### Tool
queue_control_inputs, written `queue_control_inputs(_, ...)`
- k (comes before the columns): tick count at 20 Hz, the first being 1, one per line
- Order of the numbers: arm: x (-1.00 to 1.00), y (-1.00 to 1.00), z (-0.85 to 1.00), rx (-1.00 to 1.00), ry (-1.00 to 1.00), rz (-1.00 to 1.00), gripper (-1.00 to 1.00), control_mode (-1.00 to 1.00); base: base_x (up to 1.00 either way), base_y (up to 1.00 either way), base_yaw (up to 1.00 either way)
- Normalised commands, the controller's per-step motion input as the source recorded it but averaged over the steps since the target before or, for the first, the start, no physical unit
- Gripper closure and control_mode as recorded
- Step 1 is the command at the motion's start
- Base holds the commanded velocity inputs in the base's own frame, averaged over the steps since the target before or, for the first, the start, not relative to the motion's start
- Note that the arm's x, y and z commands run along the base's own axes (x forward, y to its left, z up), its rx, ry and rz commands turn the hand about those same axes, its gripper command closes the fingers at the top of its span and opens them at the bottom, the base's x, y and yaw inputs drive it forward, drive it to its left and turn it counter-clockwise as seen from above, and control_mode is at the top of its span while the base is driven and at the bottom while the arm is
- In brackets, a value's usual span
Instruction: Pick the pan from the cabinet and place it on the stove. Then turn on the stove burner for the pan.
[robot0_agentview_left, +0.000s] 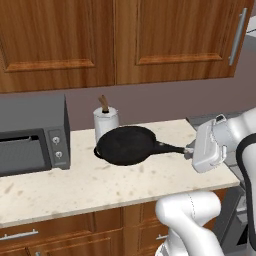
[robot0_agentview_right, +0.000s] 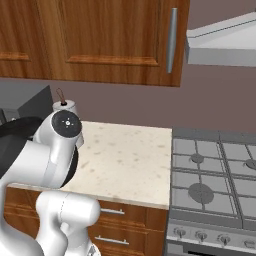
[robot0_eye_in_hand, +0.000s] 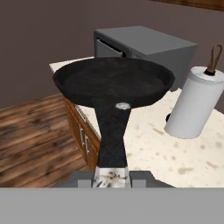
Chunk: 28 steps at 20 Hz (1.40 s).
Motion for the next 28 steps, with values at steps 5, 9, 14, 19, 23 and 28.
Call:
queue_control_inputs(5, 0.03, 0.00, -0.01, 0.04, 0.00, 0.00, 1.00, -1.00, 0.00, 0.00, 0.00)
queue_control_inputs(9, 0.01, -0.12, 0.00, 0.05, 0.00, 0.00, 1.00, -1.00, 0.00, 0.00, 0.00)
queue_control_inputs(14, 0.00, -0.26, 0.00, 0.04, -0.02, -0.01, 1.00, -1.00, 0.00, 0.00, 0.00)
queue_control_inputs(19, 0.02, -0.40, 0.00, 0.06, 0.00, 0.00, 1.00, -1.00, 0.00, 0.00, 0.00)
queue_control_inputs(23, 0.06, -0.38, 0.00, 0.06, 0.00, 0.00, 1.00, -1.00, 0.00, 0.00, 0.00)
queue_control_inputs(28, 0.05, -0.34, 0.00, 0.05, 0.00, 0.00, 1.00, -1.00, 0.00, 0.00, 0.00)
